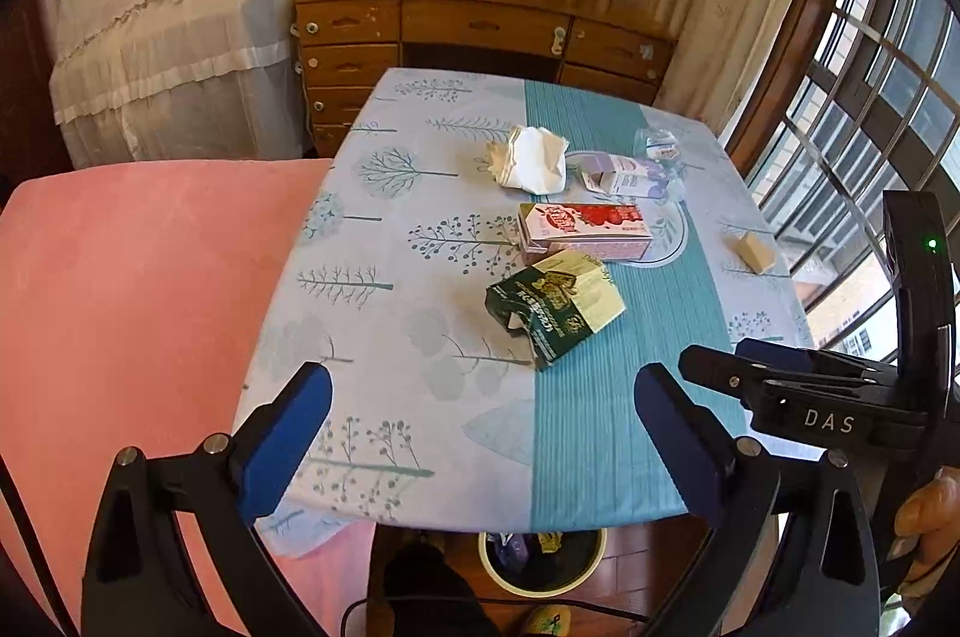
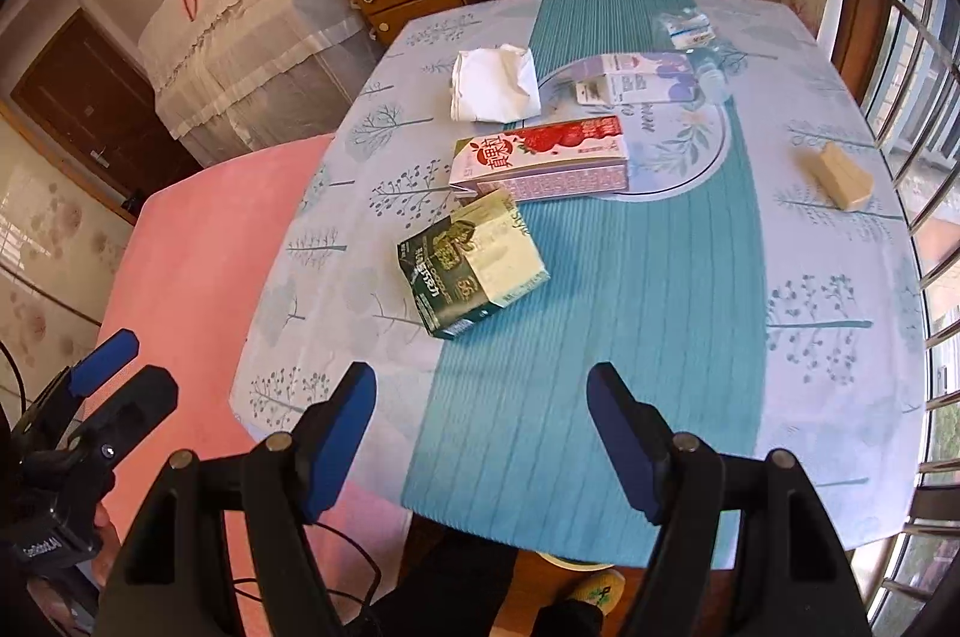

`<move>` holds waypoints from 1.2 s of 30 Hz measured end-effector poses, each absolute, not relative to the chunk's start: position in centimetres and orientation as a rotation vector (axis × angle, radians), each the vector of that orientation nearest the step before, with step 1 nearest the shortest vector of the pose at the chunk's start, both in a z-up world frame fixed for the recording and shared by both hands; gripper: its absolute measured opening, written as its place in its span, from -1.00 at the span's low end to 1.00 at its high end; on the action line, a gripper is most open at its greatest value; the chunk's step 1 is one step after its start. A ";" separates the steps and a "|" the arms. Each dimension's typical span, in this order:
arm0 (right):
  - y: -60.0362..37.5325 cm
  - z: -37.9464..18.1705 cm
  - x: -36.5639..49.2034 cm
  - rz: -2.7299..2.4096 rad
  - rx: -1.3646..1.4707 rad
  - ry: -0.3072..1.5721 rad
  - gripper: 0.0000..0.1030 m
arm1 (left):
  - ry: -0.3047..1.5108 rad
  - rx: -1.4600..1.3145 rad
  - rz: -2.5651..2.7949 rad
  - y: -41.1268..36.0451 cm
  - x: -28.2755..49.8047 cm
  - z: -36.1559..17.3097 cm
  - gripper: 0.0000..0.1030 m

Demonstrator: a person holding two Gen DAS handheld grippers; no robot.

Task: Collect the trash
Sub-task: 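Reach the right tool to the green Dubai Style box and grasp it, then lift the green box off the table with the right tool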

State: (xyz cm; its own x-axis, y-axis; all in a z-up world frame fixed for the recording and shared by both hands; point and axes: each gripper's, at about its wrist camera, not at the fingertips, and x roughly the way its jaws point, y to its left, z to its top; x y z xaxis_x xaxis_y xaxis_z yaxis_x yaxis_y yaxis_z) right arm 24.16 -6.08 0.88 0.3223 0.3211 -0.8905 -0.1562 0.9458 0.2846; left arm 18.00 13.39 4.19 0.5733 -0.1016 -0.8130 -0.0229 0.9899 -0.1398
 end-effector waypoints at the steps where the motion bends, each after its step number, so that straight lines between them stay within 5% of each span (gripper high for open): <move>1: -5.6 0.4 24.7 0.305 0.173 1.216 0.42 | 0.978 -0.129 -0.064 13.8 19.2 3.7 0.84; 7: -3.2 -4.0 29.0 0.164 0.305 1.325 0.70 | 1.040 -0.061 -0.131 16.2 25.1 1.7 0.82; 17: -2.4 -9.0 34.3 -0.235 0.561 1.414 0.83 | 1.156 -0.031 -0.274 19.3 33.7 -2.8 0.82; 25: -0.4 -10.4 36.1 -0.406 0.454 1.460 0.86 | 1.173 -0.029 -0.351 19.7 37.2 -3.6 0.82; 36: -3.8 -9.4 33.1 -0.404 0.485 1.456 0.37 | 1.213 0.019 -0.511 16.4 39.5 -4.4 0.82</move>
